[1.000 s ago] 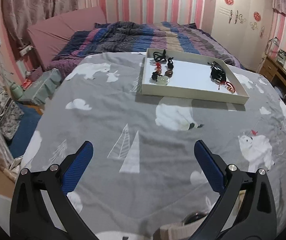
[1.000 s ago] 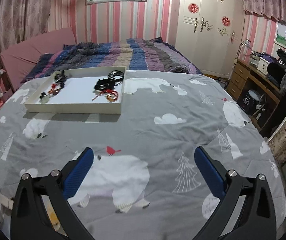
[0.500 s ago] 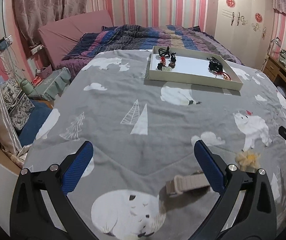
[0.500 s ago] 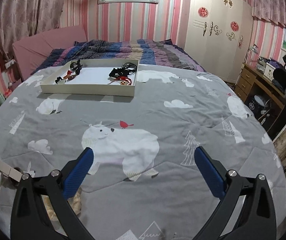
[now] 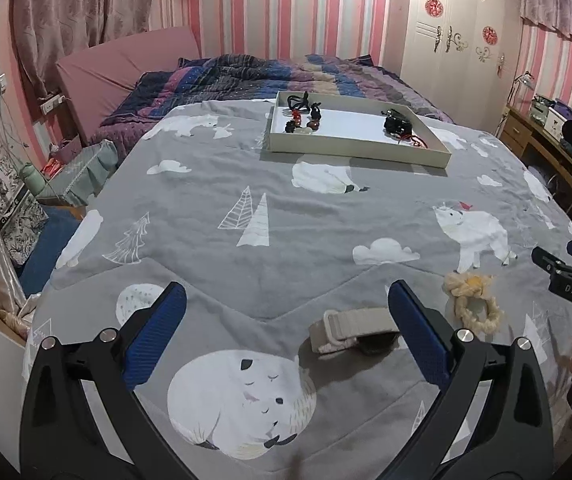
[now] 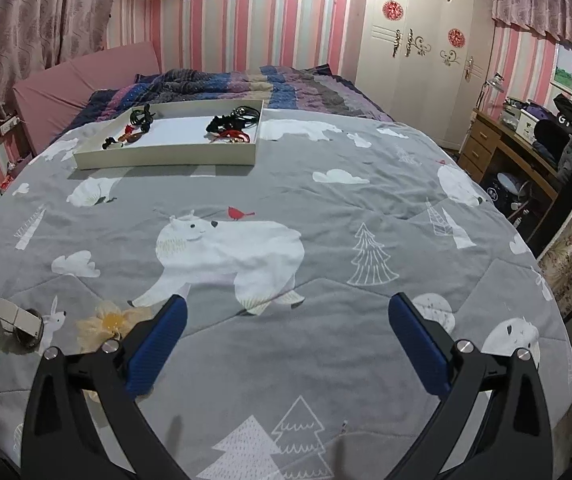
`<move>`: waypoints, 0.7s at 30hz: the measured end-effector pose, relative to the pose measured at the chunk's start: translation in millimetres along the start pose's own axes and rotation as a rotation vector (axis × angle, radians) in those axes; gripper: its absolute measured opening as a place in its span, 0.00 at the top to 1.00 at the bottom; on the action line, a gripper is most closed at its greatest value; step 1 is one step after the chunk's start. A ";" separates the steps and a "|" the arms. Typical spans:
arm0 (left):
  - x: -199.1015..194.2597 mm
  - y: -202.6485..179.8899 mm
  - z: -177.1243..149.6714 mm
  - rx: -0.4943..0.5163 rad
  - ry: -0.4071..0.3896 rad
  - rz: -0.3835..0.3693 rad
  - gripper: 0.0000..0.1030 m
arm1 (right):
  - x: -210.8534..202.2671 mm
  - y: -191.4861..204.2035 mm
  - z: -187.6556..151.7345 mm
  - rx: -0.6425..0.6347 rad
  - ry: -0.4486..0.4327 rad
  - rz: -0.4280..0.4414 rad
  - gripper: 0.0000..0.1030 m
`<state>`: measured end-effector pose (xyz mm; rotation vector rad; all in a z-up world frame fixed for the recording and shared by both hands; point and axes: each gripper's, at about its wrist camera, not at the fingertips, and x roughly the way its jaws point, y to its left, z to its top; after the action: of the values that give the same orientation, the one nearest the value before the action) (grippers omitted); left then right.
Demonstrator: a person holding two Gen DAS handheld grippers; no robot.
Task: Organize jewelry
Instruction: 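Withdraw both tools from the tray toward the watch strap and bow hair tie, then grasp the beige watch strap with the left tool while the right tool grasps the cream bow hair tie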
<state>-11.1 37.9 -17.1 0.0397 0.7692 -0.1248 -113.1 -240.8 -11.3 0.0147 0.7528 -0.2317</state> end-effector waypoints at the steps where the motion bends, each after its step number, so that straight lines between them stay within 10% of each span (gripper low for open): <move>1: 0.1 -0.1 -1.4 0.006 -0.001 0.009 0.03 | -1.5 0.2 -1.9 0.012 0.001 0.004 0.02; 21: 9.6 5.0 -31.6 0.037 0.047 -0.050 0.03 | -6.0 21.2 -21.2 -0.016 0.091 0.052 0.02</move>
<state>-25.5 44.5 -46.6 0.0588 0.8153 -0.1862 -127.0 -216.9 -24.2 0.0296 0.8439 -0.1767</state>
